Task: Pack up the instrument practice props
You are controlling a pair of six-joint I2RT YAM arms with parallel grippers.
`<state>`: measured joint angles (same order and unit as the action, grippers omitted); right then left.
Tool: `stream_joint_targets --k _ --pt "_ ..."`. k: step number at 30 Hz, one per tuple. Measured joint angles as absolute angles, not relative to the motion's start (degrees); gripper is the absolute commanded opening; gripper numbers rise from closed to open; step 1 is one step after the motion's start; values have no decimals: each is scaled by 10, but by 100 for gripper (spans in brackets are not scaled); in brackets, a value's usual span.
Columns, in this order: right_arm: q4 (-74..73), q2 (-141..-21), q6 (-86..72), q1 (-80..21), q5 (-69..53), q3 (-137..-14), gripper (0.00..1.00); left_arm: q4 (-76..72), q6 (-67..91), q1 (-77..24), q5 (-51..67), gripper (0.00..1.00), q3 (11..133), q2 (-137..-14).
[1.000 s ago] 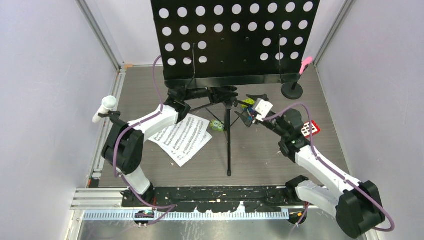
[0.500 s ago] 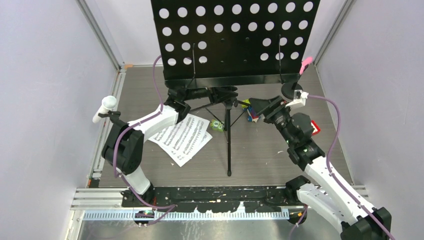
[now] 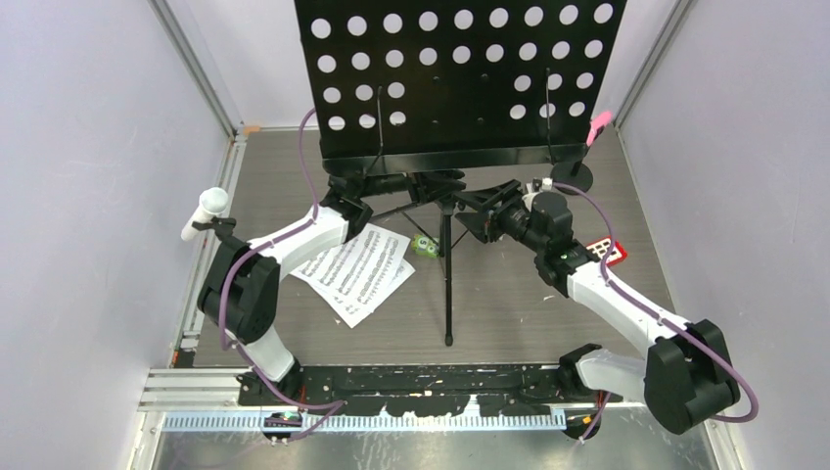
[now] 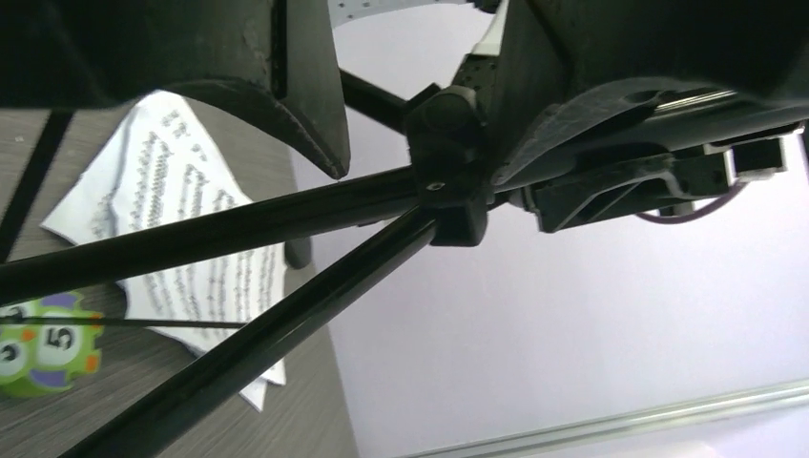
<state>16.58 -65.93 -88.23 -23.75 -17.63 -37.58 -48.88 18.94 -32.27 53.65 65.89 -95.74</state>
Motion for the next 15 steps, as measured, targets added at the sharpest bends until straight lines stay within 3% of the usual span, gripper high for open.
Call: stream_joint_targets --k 5,11,15 --pt "184 -651 -905 -238 -189 -369 43 -486 187 -323 536 0 659 -956" --pt "168 -627 -897 -238 -192 -369 53 -486 186 -323 536 0 659 -956" --pt "142 -599 -883 -238 -189 -369 51 -485 186 -323 536 0 659 -956"
